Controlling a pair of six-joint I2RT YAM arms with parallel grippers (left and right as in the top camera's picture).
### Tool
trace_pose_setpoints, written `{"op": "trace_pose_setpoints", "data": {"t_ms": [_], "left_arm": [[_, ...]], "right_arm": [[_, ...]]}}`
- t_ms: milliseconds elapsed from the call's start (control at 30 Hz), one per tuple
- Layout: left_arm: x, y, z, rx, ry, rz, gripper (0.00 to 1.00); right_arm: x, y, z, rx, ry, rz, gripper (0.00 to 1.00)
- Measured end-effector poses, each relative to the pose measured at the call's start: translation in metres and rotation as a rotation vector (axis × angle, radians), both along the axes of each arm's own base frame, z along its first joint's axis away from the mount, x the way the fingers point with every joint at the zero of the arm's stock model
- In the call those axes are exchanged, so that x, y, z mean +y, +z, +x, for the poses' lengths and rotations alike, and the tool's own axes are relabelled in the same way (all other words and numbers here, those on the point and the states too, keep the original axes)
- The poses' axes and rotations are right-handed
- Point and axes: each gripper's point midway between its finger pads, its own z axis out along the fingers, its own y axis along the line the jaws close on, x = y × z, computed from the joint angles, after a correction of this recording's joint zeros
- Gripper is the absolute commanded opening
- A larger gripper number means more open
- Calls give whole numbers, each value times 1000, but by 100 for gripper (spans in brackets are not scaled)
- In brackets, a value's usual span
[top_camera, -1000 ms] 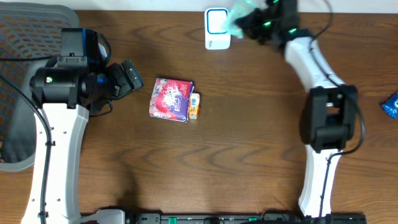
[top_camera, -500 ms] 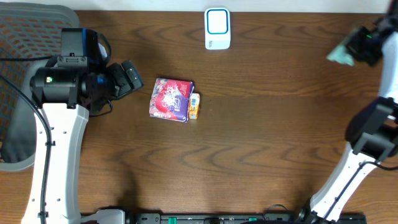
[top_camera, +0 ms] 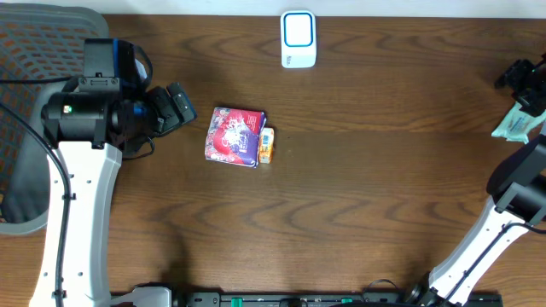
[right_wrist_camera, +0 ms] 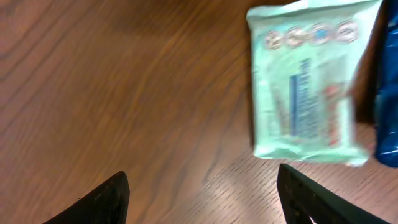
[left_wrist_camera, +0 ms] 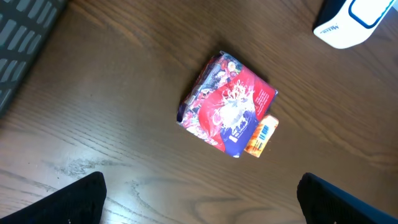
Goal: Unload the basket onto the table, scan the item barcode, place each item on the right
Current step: 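Carry the green pack right and drop it at the table edge, then move the right gripper back toward the orange Kleenex pack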
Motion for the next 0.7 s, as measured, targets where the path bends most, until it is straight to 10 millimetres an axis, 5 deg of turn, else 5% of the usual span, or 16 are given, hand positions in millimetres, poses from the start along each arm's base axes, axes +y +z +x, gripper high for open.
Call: {"op": "trace_pose_setpoints", "data": {"t_ms": [100,200,300,467,567,700], "left_arm": [[0,0,0,0,0,0,98],[0,0,0,0,0,0,98],[0,0,0,0,0,0,98],[0,0,0,0,0,0,98],[0,0,0,0,0,0,98],[0,0,0,0,0,0,98]], "right_arm": [[22,0,9,-15,67,41,74],[67,2,24,-47,191,126,77],[166,6,32,-45,415,293,81],[280,9,18,28,663,388,82],[344,10,4,61,800,412,76],[413,11,-17,88,954,425,33]]}}
